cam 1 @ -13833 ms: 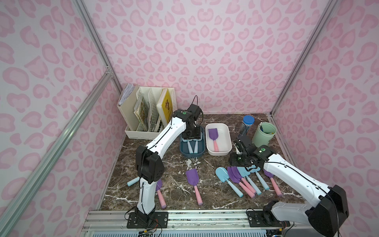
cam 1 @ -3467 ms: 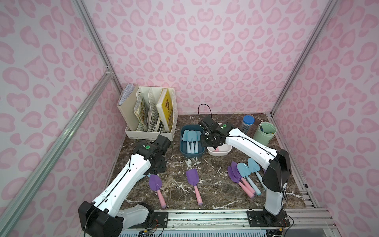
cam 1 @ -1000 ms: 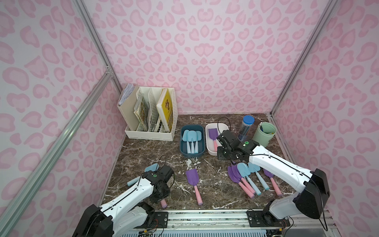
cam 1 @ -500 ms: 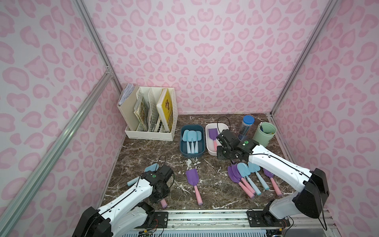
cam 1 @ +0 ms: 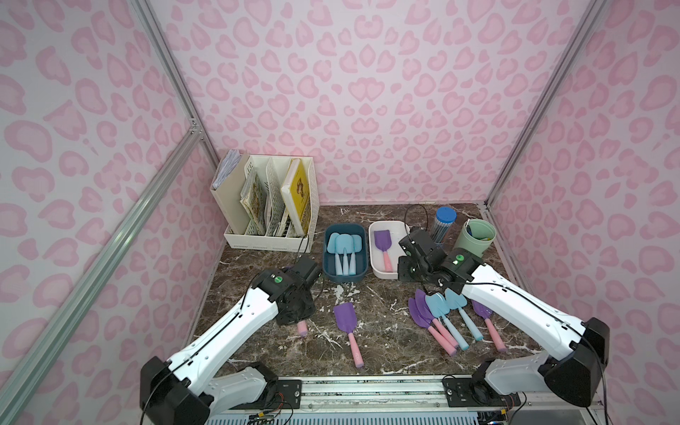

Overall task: Sort the small shovels by color and place them into the storage box
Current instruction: Place the shovel in the storage box.

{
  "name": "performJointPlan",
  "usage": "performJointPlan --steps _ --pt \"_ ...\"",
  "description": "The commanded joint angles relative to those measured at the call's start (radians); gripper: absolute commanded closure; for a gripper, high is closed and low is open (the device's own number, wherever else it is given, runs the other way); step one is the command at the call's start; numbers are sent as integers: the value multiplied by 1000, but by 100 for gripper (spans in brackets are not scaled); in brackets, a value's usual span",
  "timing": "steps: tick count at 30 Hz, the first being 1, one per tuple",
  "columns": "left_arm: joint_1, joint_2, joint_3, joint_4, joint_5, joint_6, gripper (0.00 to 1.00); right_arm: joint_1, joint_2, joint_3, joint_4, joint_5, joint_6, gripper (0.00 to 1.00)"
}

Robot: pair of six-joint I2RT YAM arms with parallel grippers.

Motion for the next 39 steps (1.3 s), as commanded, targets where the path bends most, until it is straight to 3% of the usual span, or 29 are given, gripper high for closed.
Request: performJointPlan --steps 1,9,22,28,39 --pt "-36 128 147 15 36 109 100 -13 -59 -16 -38 76 27 57" --pt "-141 553 616 36 138 207 100 -106 -237 -66 -102 102 48 58" --pt "-161 1097 1274 34 292 293 100 -186 -340 -81 -143 71 34 58" --pt "-143 1233 1403 78 297 272 100 -203 -348 -92 -140 62 20 58" --pt "-114 1291 1407 212 328 204 100 -223 -341 -93 -130 41 0 57"
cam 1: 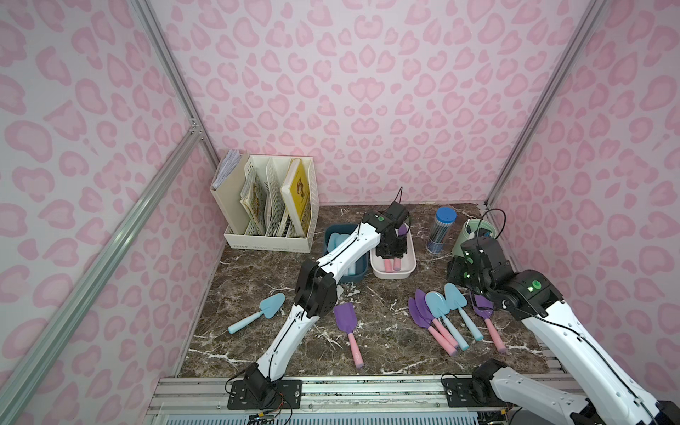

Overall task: Sort the small shovels by color and place them into the storage box
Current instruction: Place the shovel in the storage box.

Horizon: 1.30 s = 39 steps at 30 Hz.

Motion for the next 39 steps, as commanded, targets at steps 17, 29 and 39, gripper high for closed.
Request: performJointPlan --steps 17,29,39 --pt "27 86 20 99 39 -60 98 -6 32 -6 27 -31 -25 57" --pt "25 114 22 114 43 -74 95 -14 46 -17 40 -43 -44 56" --pt "25 130 25 131 49 -86 89 -26 55 -17 47 -52 -57 56"
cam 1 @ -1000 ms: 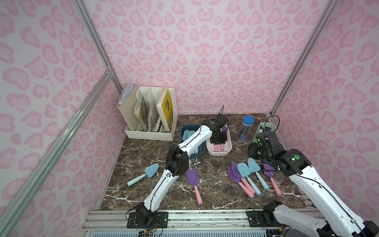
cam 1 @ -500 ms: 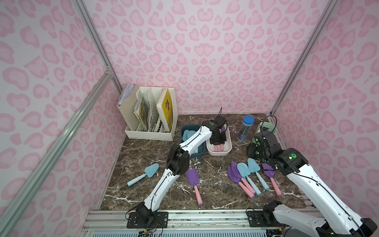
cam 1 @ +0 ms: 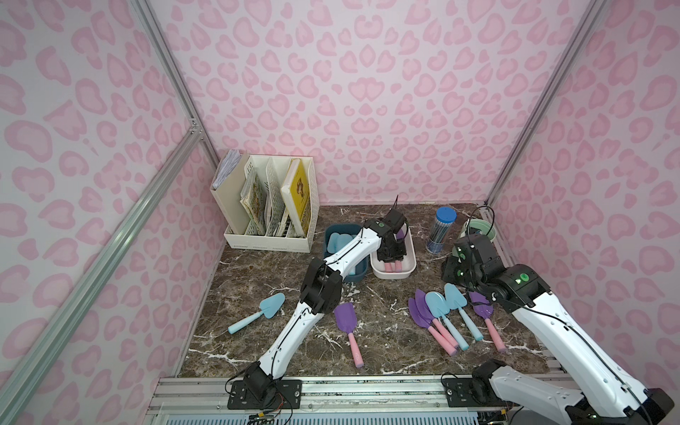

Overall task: Sort the small shovels by color and place them into the storage box
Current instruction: Place the shovel in the storage box.

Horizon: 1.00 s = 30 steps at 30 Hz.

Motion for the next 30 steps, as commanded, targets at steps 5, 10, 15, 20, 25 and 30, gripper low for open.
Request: performJointPlan --steps 5,10,15,20,25,30 --pt "-3 34 54 6 15 0 86 -7 3 -2 21 -4 -15 56" --pt "-5 46 57 14 21 -5 82 -16 3 -5 24 -8 -22 55" --pt "-6 54 58 17 29 -6 77 -23 6 -10 34 -17 -25 55" --pt "-6 59 59 16 31 -8 73 -24 4 -19 37 -23 -24 55" --pt "-7 58 59 16 31 -8 68 -28 -5 -27 36 -23 -24 55" --pt "-6 52 59 16 33 -5 59 -33 -9 -28 33 -24 -25 55"
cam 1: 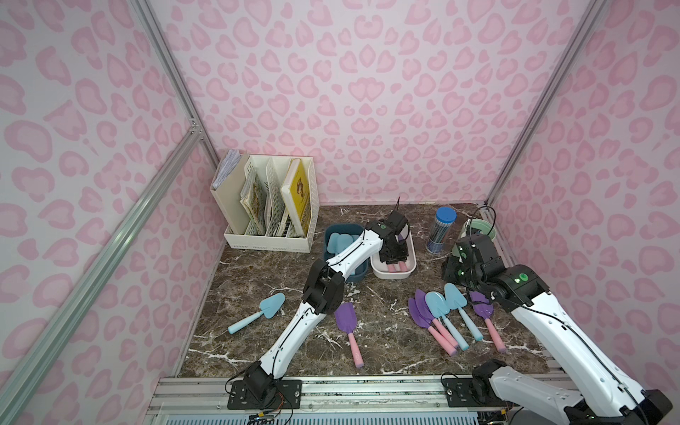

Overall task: Sort the small shovels by color and place them into the storage box
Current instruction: Place the shovel in the storage box.

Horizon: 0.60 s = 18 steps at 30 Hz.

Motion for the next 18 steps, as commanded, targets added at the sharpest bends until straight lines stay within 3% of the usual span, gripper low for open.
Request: performJointPlan --steps 1,18 --pt "1 1 8 11 8 1 58 -3 -4 0 4 2 -2 55" --pt "-24 -149 5 12 16 91 43 -16 -4 34 -11 8 -6 54"
